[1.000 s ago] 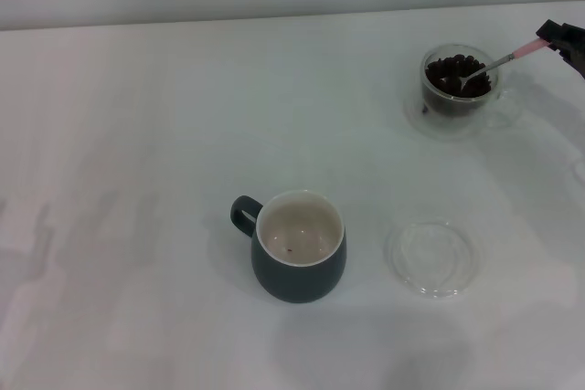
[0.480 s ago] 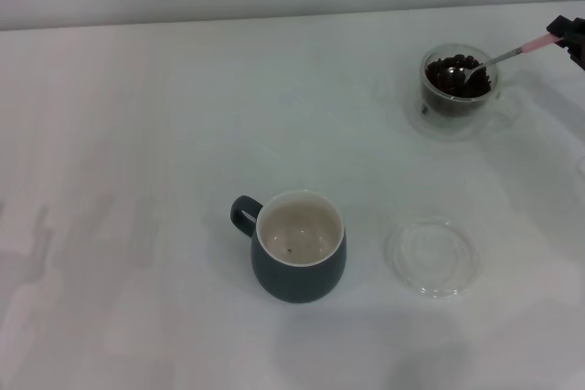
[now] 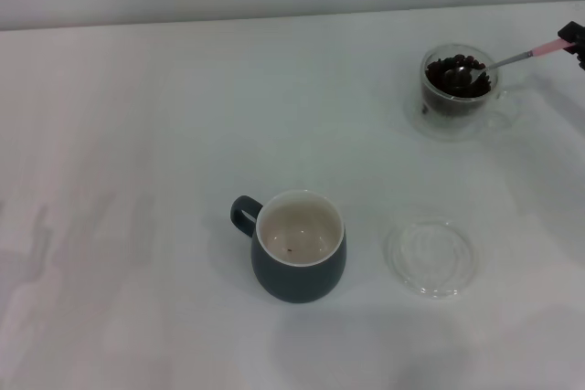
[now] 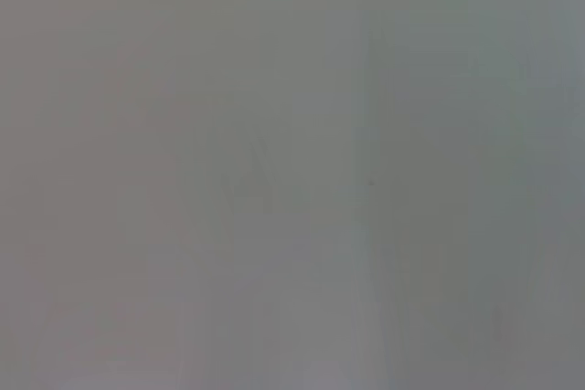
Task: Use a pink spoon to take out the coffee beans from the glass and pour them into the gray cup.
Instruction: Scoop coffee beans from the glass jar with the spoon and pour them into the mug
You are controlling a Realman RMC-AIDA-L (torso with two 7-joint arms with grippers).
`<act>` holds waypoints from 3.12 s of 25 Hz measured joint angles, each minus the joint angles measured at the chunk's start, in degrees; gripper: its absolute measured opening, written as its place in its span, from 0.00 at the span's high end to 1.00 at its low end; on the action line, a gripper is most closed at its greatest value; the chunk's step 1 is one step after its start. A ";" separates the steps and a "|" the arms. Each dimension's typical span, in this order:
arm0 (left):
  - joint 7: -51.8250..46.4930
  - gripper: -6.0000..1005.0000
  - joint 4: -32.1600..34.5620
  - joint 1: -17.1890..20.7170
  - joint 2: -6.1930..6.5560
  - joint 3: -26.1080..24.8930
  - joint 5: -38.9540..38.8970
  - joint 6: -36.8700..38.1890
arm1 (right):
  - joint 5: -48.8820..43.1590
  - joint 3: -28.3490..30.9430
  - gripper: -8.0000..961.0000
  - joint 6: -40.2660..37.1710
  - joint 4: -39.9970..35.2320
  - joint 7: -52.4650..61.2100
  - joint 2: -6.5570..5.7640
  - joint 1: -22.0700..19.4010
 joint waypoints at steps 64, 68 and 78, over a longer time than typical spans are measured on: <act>0.18 0.45 -0.01 -0.68 0.10 0.00 0.12 -0.34 | -0.08 -12.43 0.84 24.32 8.07 -15.14 3.58 2.86; 0.18 0.45 -0.48 -0.78 0.15 0.00 -0.01 -0.36 | -0.15 -12.99 0.84 24.66 8.10 -21.27 3.37 2.83; 0.15 0.45 -1.50 -1.32 0.09 0.00 0.00 -0.91 | -0.21 -16.28 0.84 29.43 8.13 -37.29 3.40 2.97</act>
